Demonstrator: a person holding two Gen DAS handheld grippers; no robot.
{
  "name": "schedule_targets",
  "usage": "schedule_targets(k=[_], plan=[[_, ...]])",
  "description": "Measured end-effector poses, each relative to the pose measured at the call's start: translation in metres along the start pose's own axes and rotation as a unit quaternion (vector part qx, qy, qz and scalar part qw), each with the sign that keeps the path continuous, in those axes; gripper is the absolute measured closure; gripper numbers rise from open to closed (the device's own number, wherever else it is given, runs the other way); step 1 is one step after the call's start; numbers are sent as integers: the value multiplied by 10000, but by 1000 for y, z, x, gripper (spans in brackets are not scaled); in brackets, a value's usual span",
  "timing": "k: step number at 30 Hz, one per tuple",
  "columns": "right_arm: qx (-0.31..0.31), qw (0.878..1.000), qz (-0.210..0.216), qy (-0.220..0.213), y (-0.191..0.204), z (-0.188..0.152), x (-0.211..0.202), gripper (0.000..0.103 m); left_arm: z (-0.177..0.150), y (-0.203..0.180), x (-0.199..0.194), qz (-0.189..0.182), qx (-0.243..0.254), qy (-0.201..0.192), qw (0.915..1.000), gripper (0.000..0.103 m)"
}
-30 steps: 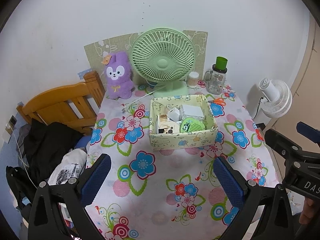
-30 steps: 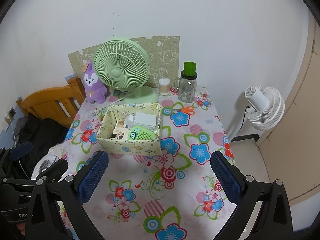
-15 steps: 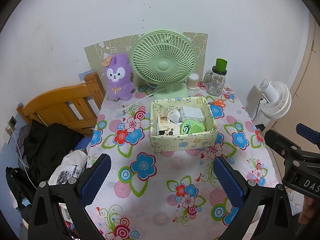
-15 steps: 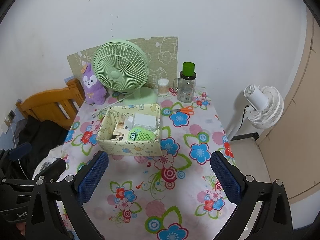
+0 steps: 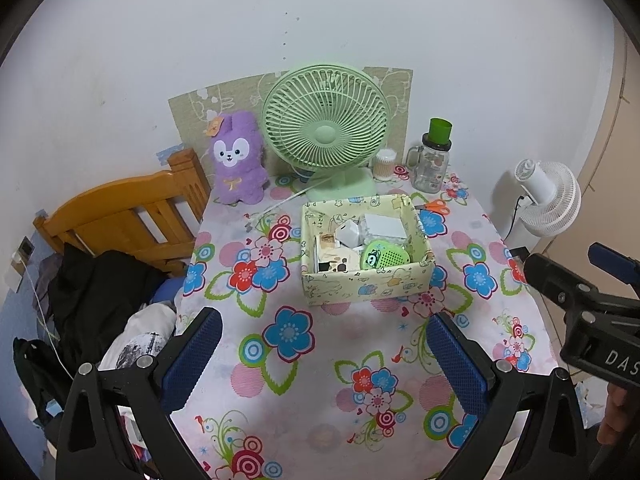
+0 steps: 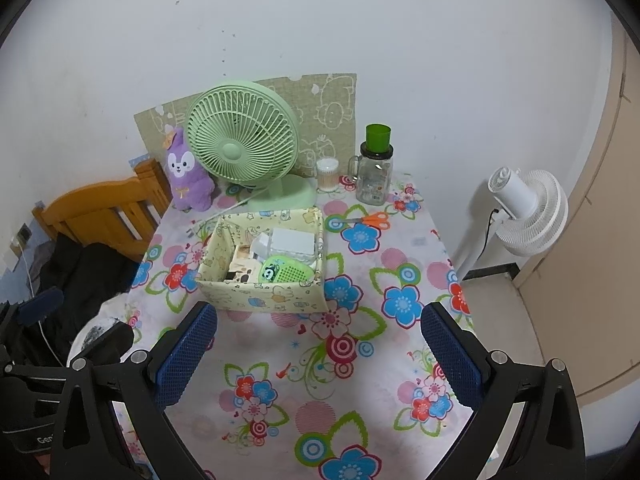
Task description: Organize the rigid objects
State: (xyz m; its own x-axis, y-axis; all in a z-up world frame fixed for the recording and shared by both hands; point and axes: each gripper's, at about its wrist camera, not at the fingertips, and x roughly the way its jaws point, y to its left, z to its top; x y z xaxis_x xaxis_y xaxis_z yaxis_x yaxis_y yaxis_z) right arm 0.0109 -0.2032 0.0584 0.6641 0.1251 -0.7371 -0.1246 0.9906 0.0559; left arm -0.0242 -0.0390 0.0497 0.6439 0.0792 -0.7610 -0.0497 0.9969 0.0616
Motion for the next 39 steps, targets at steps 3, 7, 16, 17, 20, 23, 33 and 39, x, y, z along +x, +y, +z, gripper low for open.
schedule_targets(k=[3, 7, 16, 17, 20, 23, 33, 39], plan=[[26, 10000, -10, -19, 0, 1, 0, 0, 0, 1, -1, 10, 24, -28, 10000, 0], [43, 10000, -41, -36, 1, 3, 0, 0, 2, 3, -1, -62, 12, -57, 10000, 0], [24, 10000, -49, -23, 2, 5, 2, 0, 3, 3, 2, -69, 62, -59, 9999, 0], [15, 10000, -49, -29, 3, 5, 2, 0, 2, 2, 0, -50, 57, -65, 10000, 0], [-3, 10000, -37, -21, 4, 6, 3, 0, 2, 3, 1, -54, 66, -68, 9999, 0], [-20, 10000, -19, -6, 6, 6, 4, 0, 2, 4, 3, -65, 64, -70, 9999, 0], [-16, 10000, -12, -15, 8, 7, 5, 0, 1, 6, 6, -83, 21, -68, 9999, 0], [1, 10000, -26, -10, 8, 7, 7, 0, 2, 8, 7, -134, 12, -61, 9999, 0]])
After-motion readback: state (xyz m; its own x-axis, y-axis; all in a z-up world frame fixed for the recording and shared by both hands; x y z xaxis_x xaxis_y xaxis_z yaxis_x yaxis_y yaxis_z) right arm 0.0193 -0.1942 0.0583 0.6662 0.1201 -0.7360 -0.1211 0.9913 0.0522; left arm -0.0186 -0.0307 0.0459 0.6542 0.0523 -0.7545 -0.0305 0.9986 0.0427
